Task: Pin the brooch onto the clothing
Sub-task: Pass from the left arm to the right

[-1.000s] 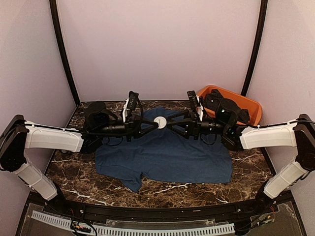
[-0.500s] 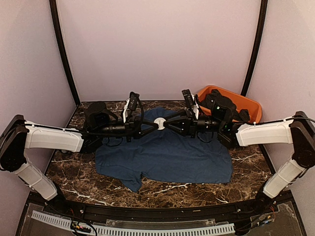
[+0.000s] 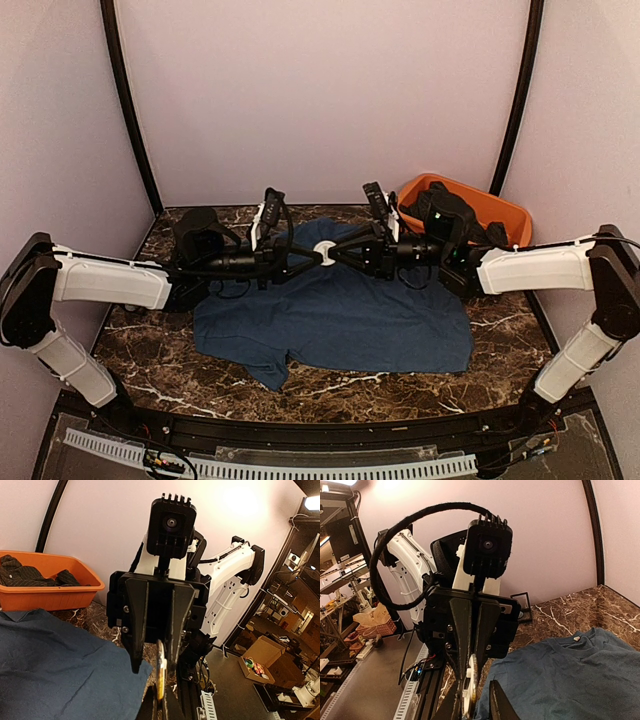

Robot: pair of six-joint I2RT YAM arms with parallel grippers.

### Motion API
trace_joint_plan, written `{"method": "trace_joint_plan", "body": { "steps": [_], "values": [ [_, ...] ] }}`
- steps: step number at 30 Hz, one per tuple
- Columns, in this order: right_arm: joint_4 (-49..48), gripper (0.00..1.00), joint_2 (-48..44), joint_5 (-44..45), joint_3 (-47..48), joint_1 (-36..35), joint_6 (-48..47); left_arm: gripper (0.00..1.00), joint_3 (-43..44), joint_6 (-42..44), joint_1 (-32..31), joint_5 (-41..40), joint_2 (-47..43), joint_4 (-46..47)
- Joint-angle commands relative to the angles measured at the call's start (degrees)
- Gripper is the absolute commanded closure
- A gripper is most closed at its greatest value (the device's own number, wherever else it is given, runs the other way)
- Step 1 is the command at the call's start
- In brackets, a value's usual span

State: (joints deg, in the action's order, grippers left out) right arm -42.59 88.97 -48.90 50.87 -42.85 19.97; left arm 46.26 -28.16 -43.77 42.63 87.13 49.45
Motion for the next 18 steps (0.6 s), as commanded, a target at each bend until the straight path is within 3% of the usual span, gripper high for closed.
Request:
{"method": "trace_joint_plan", "body": {
  "steps": [1, 8, 18],
  "values": [
    [0.92, 0.82, 0.21, -0.64, 1.14, -0.57, -0.82, 0.99, -0.06, -0.07, -0.22, 0.45, -0.55, 2.12],
    [1.21, 0.87, -0.33, -0.48, 0.68, -0.46, -1.34, 0.99, -0.21, -0.04, -0.26, 0.56, -0.54, 2.23],
    [1.35, 0.84, -1.04, -0.84, 0.56, -0.14, -0.77, 0.99, -0.29, 0.22, -0.24, 0.97, -0.49, 2.17]
  ]
}}
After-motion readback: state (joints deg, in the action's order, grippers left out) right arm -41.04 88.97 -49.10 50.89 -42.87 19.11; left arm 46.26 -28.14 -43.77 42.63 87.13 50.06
